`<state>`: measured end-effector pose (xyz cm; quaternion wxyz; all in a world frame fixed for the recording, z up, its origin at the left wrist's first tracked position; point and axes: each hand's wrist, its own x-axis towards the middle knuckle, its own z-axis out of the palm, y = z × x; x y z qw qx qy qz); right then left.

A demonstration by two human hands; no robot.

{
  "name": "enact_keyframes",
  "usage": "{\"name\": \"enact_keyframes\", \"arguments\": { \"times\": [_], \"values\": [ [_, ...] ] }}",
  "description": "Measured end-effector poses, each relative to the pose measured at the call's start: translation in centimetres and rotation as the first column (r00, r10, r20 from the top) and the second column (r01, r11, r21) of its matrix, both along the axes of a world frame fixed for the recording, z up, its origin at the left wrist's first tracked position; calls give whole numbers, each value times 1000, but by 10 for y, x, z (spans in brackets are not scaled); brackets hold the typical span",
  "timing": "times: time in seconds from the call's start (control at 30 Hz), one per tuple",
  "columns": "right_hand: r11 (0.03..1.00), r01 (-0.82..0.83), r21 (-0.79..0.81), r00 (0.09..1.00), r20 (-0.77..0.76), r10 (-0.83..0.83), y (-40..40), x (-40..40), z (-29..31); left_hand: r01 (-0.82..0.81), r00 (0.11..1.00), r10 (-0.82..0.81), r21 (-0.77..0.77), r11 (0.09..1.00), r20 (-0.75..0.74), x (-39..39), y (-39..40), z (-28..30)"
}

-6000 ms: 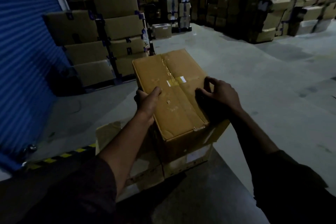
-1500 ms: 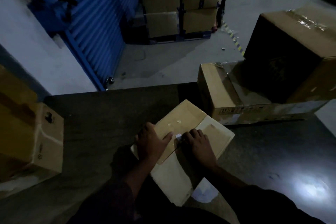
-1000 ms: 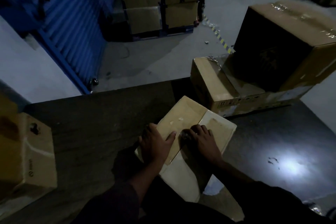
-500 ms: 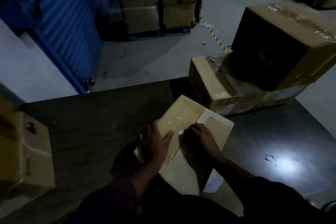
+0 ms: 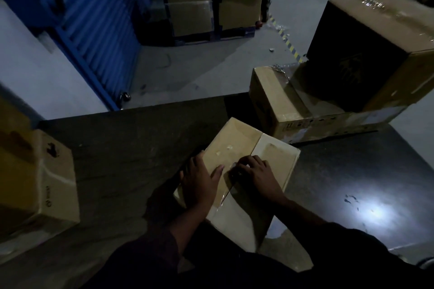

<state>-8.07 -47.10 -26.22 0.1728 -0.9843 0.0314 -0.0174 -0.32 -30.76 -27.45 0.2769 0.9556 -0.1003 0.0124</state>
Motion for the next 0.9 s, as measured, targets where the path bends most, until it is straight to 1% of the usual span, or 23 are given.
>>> {"name": "enact_keyframes", "arguments": {
  "times": [0.17, 0.23, 0.3, 0.4, 0.53, 0.6, 0.67, 0.73, 0.8, 0.87, 0.9],
  "values": [
    [1000, -19, 3, 1000, -4, 19, -1, 0, 0, -3, 1000, 3, -9, 1000, -12, 0, 0, -1],
    [1000, -15, 7, 1000, 28, 15, -2, -3, 0, -8, 1000, 7, -7, 1000, -18, -1, -1, 1],
    [999, 38, 34, 997, 70, -40, -3, -8, 1, -8, 1000, 8, -14, 1000, -22, -2, -1, 3],
    [986, 161, 37, 973, 160, -165, -6, -26, -5, -8, 1000, 8, -28, 1000, -26, -3, -1, 2],
    [977, 208, 48, 954, 211, -214, 2, -48, -12, -23, 999, 23, -21, 999, -28, -2, -1, -1],
    [980, 186, 75, 949, 244, -199, 6, -47, -8, -42, 997, 40, -30, 999, -60, -2, 0, -2],
    [983, 145, 110, 946, 277, -170, 3, -41, -7, -101, 990, 90, -102, 990, -109, -3, 2, -2],
    [984, 99, 149, 956, 262, -136, -7, -32, -6, -186, 979, 162, -206, 961, -127, -12, 8, -2],
    [991, 39, 131, 970, 233, -69, -18, -20, -4, -244, 968, 217, -262, 934, -127, -29, 17, 4],
    [995, -2, 103, 982, 189, -18, -24, -9, 1, -268, 961, 244, -215, 939, -133, -42, 25, 10],
    [994, 8, 110, 984, 173, -27, -23, -6, 4, -264, 962, 244, -183, 947, -126, -46, 28, 12]
  ]
}}
